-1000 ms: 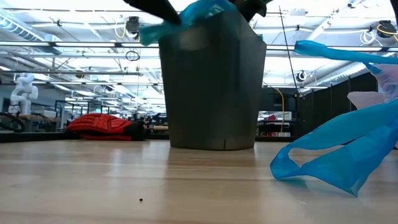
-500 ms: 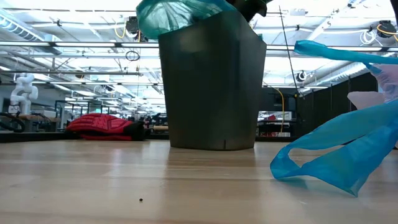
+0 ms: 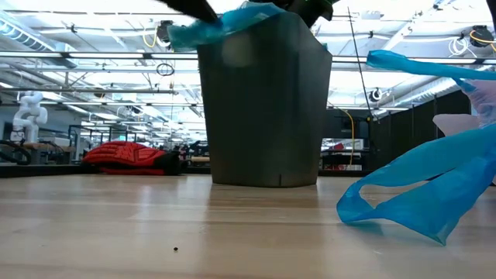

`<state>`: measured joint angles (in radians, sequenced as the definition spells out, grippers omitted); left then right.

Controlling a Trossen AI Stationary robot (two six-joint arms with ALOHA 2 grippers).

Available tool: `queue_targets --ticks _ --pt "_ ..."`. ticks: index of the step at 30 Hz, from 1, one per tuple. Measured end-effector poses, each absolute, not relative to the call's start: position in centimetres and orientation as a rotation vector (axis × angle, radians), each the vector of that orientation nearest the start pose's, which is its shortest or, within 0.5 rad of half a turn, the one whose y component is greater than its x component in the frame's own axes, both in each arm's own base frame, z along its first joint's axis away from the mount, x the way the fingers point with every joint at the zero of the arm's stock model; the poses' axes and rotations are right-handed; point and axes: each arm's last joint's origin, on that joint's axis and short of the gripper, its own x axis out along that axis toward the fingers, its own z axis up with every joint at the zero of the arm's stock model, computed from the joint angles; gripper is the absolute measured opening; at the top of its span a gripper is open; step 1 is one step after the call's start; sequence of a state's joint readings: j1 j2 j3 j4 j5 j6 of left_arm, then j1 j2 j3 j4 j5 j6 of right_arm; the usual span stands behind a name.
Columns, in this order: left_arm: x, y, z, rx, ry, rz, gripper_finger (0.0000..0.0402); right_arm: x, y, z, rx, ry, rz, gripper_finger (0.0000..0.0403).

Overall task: Place trash/remove bag and relplace
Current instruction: Insert the blue trash bag into the black trash bin

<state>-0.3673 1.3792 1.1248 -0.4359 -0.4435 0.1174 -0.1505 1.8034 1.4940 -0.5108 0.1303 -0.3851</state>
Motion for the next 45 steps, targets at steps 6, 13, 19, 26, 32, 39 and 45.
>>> queue_targets --ticks 6,13,19,26,32,39,45 --pt "25.8 -9.4 35.1 0.326 0.472 0.019 0.0154 39.2 -6.3 27.2 -0.352 0.875 -0.100 0.0000" --pt "22.2 -7.1 39.3 0.325 0.380 0.264 0.0154 39.2 -6.3 27.2 -0.352 0.878 -0.098 0.0000" --pt "21.0 -3.1 39.4 0.239 0.462 0.363 0.0154 39.3 -5.6 27.2 -0.370 0.874 -0.078 0.0000" --pt "21.6 0.3 38.5 0.196 0.551 0.372 0.0154 39.1 -4.5 28.1 -0.391 0.839 -0.058 0.0000" --pt "23.3 2.8 37.0 0.152 0.636 0.319 0.0154 39.1 -3.4 28.6 -0.403 0.816 -0.035 0.0000" --pt "25.6 4.9 34.7 0.190 0.749 0.316 0.0154 39.1 -2.2 28.6 -0.415 0.810 -0.007 0.0000" --pt "26.7 5.8 33.5 0.230 0.809 0.320 0.0119 38.9 -1.6 29.1 -0.382 0.787 -0.024 0.0000"
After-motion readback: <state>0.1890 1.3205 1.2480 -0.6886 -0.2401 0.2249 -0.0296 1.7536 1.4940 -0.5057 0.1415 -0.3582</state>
